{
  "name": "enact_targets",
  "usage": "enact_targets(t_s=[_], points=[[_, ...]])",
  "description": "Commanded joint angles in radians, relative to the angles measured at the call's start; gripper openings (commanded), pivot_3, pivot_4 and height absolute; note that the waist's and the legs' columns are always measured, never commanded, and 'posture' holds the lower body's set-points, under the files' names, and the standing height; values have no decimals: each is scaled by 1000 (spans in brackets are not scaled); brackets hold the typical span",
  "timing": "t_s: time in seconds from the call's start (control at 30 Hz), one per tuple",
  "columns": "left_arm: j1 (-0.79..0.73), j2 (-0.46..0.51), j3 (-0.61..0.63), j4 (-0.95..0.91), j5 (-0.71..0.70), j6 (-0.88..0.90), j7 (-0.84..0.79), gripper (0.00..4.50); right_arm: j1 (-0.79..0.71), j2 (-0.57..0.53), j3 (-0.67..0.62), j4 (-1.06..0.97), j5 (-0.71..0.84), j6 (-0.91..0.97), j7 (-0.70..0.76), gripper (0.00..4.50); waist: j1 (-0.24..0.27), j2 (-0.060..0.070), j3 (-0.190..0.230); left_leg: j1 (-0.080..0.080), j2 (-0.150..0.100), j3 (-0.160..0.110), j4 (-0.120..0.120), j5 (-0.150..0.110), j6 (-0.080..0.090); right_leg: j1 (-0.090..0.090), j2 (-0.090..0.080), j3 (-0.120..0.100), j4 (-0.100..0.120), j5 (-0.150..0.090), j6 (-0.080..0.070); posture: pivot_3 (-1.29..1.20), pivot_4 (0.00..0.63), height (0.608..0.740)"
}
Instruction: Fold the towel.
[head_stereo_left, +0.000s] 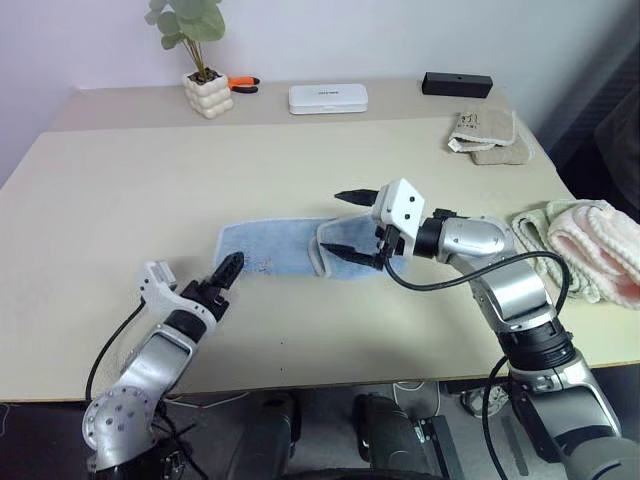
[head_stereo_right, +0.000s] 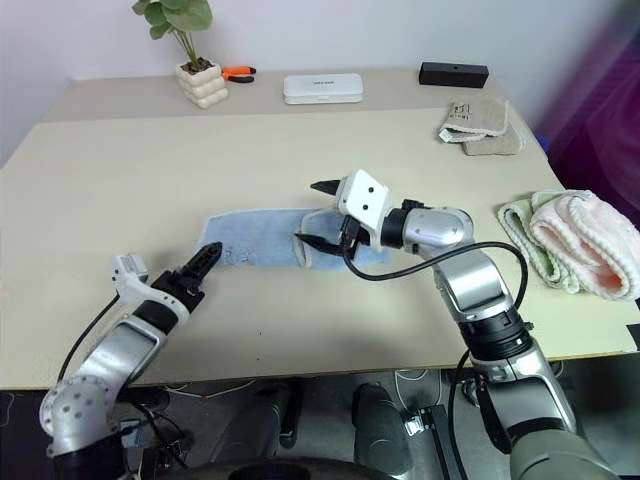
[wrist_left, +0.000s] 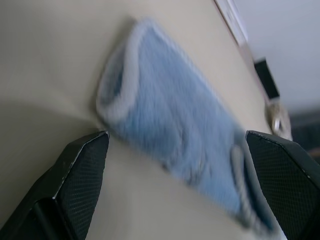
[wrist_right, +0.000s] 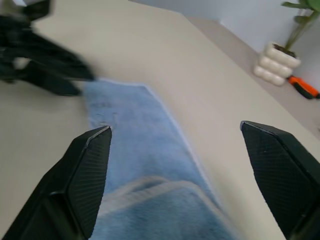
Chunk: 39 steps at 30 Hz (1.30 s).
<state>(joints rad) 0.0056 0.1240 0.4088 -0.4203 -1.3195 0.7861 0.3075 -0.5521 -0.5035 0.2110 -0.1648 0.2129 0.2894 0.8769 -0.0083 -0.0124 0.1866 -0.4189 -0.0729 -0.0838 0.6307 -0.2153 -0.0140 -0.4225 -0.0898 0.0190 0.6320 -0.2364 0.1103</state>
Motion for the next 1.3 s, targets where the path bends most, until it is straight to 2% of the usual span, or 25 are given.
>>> enact_targets(t_s=[0.03, 0.1, 0.2, 0.43, 0.57, 0.73, 0.83, 0.9, 1.0, 1.07, 1.17, 1.23, 1.3], points=[[-64, 13, -8, 71, -22, -8, 56, 4500, 6, 16, 3, -52, -5, -17, -11, 4286, 0, 0, 0, 0, 0, 0, 0, 0, 0, 0, 0, 0, 0, 0, 0, 0, 150, 731], [-99, 20, -22, 103, -23, -3, 63, 4500, 12, 22, 8, -61, -8, -14, -17, 4286, 0, 0, 0, 0, 0, 0, 0, 0, 0, 0, 0, 0, 0, 0, 0, 0, 150, 731], [-136, 21, -29, 135, -25, -8, 68, 3662, 19, 28, 8, -73, -11, -11, -24, 4380, 1, 0, 0, 1, 0, 0, 0, 0, 0, 1, 0, 0, 0, 0, 0, 0, 150, 731], [-161, 36, -13, 150, 1, -50, 36, 158, 30, 28, 1, -89, -16, -1, -44, 4380, 0, 0, 0, 1, 0, 0, 0, 0, 0, 1, 0, 1, 0, 0, 0, 0, 150, 731], [-153, 86, 53, 109, 44, -135, -38, 70, 53, 16, -2, -111, -14, 10, -49, 4380, -3, 0, 0, 1, 0, 1, -1, 0, 0, 0, 0, 1, 0, 0, 0, 0, 150, 731], [-124, 252, 136, 52, 95, -172, -144, 70, 69, -3, -13, -116, -14, 18, -49, 4380, -3, 0, 0, 0, 0, 1, -1, 0, 0, -1, 1, 1, -1, -1, -2, 0, 150, 731], [-107, 356, 133, 34, 138, -160, -252, 70, 72, -5, -10, -104, -18, 13, -47, 4380, -2, 0, 0, 0, 0, 1, -2, 0, 0, -1, 1, 1, -1, -2, -3, 0, 150, 731], [-101, 439, 72, -5, 194, -143, -358, 70, 69, -1, 0, -87, -27, 3, -48, 4380, -1, -1, 0, 0, 0, 1, -2, 0, 0, 0, 0, 1, -1, -2, -3, 0, 150, 731], [-105, 509, -28, -52, 252, -126, -479, 70, 66, 8, 9, -68, -39, -8, -48, 4380, 0, -1, 0, 0, 0, 1, -1, 0, 0, 0, 0, 1, -1, -2, -4, 0, 150, 731], [-126, 553, -165, -79, 327, -98, -558, 70, 63, 15, 14, -52, -47, -18, -47, 4380, -2, -1, 0, 0, -1, 1, -1, 0, 0, 0, 0, 1, -2, -2, -4, 0, 150, 731], [-154, 569, -278, -75, 407, -87, -622, 70, 59, 23, 17, -38, -55, -27, -46, 4380, -3, -1, 1, 0, 0, 2, -2, 0, 0, 0, 0, 1, -1, -2, -4, 0, 150, 731], [-199, 554, -392, -20, 505, -88, -649, 70, 59, 26, 18, -33, -63, -33, -49, 4380, -6, -1, 1, 0, 0, 2, -2, 0, 0, -1, 0, 2, -1, -1, -3, 0, 150, 731], [-225, 534, -452, 18, 562, -90, -674, 70, 60, 28, 17, -31, -68, -35, -52, 4380, -5, -1, 1, 0, 0, 2, -2, 0, 0, -1, 1, 2, -1, -1, -3, 0, 150, 731]])
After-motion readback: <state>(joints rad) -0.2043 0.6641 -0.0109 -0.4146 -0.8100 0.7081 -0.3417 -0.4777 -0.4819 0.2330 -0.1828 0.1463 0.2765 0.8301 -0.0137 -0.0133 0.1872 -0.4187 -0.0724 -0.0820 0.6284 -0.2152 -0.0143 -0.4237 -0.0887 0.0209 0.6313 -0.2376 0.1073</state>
